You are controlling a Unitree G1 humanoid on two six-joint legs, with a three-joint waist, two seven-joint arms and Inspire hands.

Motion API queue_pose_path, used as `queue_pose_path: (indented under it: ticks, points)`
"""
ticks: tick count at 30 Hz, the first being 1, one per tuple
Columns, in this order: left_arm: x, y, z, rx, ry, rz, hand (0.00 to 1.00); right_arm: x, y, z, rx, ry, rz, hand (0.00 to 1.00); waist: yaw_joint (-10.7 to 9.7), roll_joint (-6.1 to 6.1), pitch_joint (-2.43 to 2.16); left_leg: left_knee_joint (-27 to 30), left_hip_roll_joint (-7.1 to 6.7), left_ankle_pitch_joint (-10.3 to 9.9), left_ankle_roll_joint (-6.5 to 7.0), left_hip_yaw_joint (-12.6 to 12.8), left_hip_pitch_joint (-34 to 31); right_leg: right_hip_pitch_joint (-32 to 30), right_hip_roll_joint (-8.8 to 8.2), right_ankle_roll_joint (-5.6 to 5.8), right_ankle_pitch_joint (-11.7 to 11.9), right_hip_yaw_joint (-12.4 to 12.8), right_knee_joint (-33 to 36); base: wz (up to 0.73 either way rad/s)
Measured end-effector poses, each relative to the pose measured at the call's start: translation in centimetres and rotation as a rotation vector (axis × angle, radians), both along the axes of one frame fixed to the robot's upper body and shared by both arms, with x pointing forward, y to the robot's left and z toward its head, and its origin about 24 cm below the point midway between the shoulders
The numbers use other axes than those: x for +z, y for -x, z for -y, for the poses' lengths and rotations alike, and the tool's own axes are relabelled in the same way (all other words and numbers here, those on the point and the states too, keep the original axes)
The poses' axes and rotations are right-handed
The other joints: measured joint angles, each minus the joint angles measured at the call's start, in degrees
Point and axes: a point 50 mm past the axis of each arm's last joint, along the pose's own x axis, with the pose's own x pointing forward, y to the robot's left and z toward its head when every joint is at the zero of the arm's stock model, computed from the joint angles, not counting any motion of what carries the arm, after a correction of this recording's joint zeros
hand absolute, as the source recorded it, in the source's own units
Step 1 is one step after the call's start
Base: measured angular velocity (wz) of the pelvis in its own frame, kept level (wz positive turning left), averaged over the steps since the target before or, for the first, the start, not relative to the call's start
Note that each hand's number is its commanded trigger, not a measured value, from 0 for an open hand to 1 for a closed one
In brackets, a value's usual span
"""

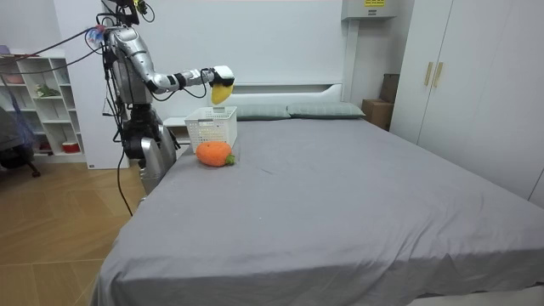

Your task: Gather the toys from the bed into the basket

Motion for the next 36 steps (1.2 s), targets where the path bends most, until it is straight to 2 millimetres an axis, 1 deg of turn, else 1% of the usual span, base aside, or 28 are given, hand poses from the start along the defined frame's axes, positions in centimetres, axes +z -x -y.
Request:
queue_pose_path:
  ticks: [2,5,6,7,8,9,10,14,17,19,20,21,22,28,36]
  points:
    - [0.0,-0.2,0.0,-0.002,0.000,0.004,0.00,-0.5,0.0,-0.3,0.026,0.018,-0.034,1.00,0.8,-0.03,0.05,0.2,-0.12,0.0,-0.03,-0.2,0.0,0.0,-0.16,0.03,0.0,0.0,0.0,0.07]
    - [0.0,-0.2,0.2,-0.009,0.003,0.005,0.00,-1.1,0.0,-1.0,0.043,0.010,-0.076,1.00,1.1,0.15,0.20,0.9,-0.44,0.1,0.01,-0.6,-0.5,0.0,-0.23,0.23,-0.2,0.0,0.0,0.06]
    - [0.1,-0.4,0.2,-0.016,0.002,0.010,0.00,-1.4,-0.1,-1.2,0.049,0.008,-0.095,0.84,1.7,0.12,0.24,0.9,-0.52,0.1,0.03,-0.6,-0.8,-0.1,-0.28,0.26,-0.2,0.0,0.0,0.00]
    - [0.1,-0.6,0.3,-0.026,-0.003,0.011,0.00,-1.7,-0.1,-1.3,0.047,0.008,-0.104,0.64,1.9,0.06,0.28,0.9,-0.54,0.1,0.04,-0.6,-0.8,-0.2,-0.29,0.26,-0.2,0.0,0.0,0.00]
    - [0.2,-0.9,0.3,-0.033,-0.005,0.017,0.00,-2.0,-0.1,-1.6,0.045,0.003,-0.125,0.30,2.5,-0.04,0.32,0.9,-0.55,0.0,0.05,-0.6,-0.8,-0.2,-0.30,0.27,-0.2,0.0,0.0,0.00]
    - [0.2,-1.2,0.3,-0.040,-0.008,0.021,0.00,-2.2,-0.1,-1.7,0.050,0.006,-0.139,0.09,3.0,-0.10,0.33,0.9,-0.57,0.0,0.06,-0.7,-0.8,-0.2,-0.32,0.27,-0.2,0.0,0.0,0.00]
    - [0.2,-1.3,0.3,-0.053,-0.013,0.022,0.00,-2.3,0.0,-2.0,0.061,0.011,-0.146,0.01,3.6,-0.15,0.34,1.0,-0.58,0.0,0.09,-0.7,-0.7,-0.2,-0.33,0.27,-0.2,0.0,0.0,0.00]
    - [0.3,-1.4,0.3,-0.065,-0.025,0.010,0.00,-2.7,0.2,-2.4,0.082,0.022,-0.165,0.00,4.2,-0.18,0.38,1.3,-0.60,0.0,0.11,-0.7,-0.8,-0.2,-0.36,0.27,-0.2,-0.1,0.0,0.02]
    - [0.2,-1.2,0.3,-0.061,-0.032,-0.003,0.00,-3.4,0.1,-2.6,0.075,0.024,-0.200,0.00,4.3,0.01,0.51,1.5,-0.64,0.0,0.12,-0.8,-0.8,-0.1,-0.37,0.27,-0.2,-0.1,0.0,0.00]
    - [0.2,-1.3,0.3,-0.065,-0.039,-0.006,0.00,-4.3,0.0,-2.4,0.064,0.041,-0.238,0.00,4.4,0.01,0.51,1.6,-0.65,0.0,0.11,-0.8,-0.9,-0.3,-0.39,0.28,-0.2,-0.1,0.1,0.00]
    - [0.2,-1.2,0.3,-0.069,-0.042,-0.009,0.00,-4.5,-0.1,-2.3,0.060,0.045,-0.247,0.00,4.4,-0.03,0.48,1.6,-0.65,0.0,0.11,-0.8,-1.0,-0.4,-0.39,0.28,-0.2,-0.1,0.1,0.00]
    - [0.2,-1.2,0.4,-0.074,-0.046,-0.015,0.00,-4.7,-0.1,-2.2,0.051,0.051,-0.260,0.00,4.4,-0.28,0.31,1.7,-0.66,0.0,0.11,-0.7,-1.3,-0.6,-0.40,0.28,-0.2,-0.1,0.2,-0.04]
    - [0.2,-1.2,0.4,-0.077,-0.049,-0.023,0.00,-4.9,-0.2,-2.1,0.044,0.055,-0.269,0.00,4.4,-0.26,0.32,1.8,-0.66,0.0,0.11,-0.6,-1.4,-0.8,-0.40,0.28,-0.2,-0.1,0.2,-0.04]
    - [0.1,-1.1,0.6,-0.080,-0.048,-0.032,0.00,-4.9,-0.3,-1.9,0.028,0.092,-0.249,0.00,4.1,-0.31,0.28,1.8,-0.64,0.0,0.11,-0.5,-1.7,-0.9,-0.36,0.28,-0.2,0.0,0.1,-0.01]
    - [0.0,-1.2,1.0,-0.078,-0.037,-0.029,0.00,-4.9,-0.3,-1.9,0.029,0.089,-0.248,0.00,4.0,-0.30,0.29,1.8,-0.59,0.0,0.13,-0.2,-1.6,-0.9,-0.40,0.28,-0.2,0.2,0.1,0.00]
